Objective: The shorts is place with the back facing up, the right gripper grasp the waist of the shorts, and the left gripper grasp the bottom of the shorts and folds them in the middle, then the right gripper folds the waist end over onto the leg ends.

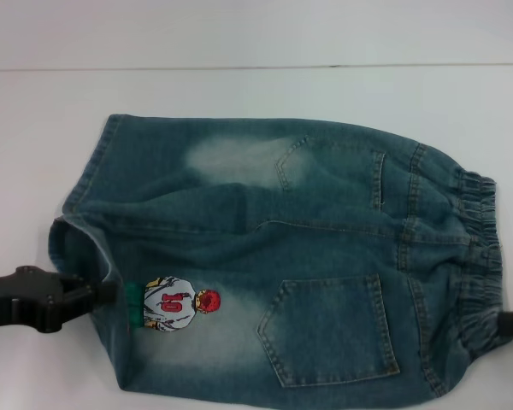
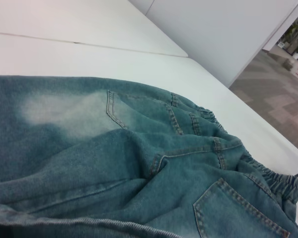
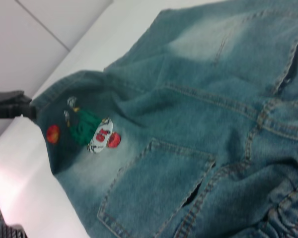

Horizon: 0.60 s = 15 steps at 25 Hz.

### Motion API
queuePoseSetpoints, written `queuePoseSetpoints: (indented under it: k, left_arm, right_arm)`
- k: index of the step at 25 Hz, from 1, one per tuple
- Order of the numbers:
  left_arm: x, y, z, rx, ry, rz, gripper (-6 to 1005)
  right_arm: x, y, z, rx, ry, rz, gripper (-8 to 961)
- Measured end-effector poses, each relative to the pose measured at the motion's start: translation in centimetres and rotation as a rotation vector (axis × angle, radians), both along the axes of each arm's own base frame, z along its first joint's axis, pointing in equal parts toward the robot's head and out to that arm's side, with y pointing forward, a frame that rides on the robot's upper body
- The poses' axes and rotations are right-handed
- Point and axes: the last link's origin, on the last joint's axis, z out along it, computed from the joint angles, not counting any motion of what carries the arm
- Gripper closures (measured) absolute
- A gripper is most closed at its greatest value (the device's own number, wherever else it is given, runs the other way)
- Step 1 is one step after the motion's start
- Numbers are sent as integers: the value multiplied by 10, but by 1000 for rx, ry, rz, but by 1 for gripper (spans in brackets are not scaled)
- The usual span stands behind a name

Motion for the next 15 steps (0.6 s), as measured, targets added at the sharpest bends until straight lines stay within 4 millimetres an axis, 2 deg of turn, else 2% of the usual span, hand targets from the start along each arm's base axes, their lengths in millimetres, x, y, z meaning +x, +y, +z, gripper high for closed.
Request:
queuePoseSetpoints:
  k: [8,15]
  left_arm:
    - [3,3,4,36,-21,-18,941]
    - [2,13,20,165,-40,-6,942]
  right_arm:
    - [-9,6,13,88,102,-5,935]
    - [-15,12,19,195,215,-24,936]
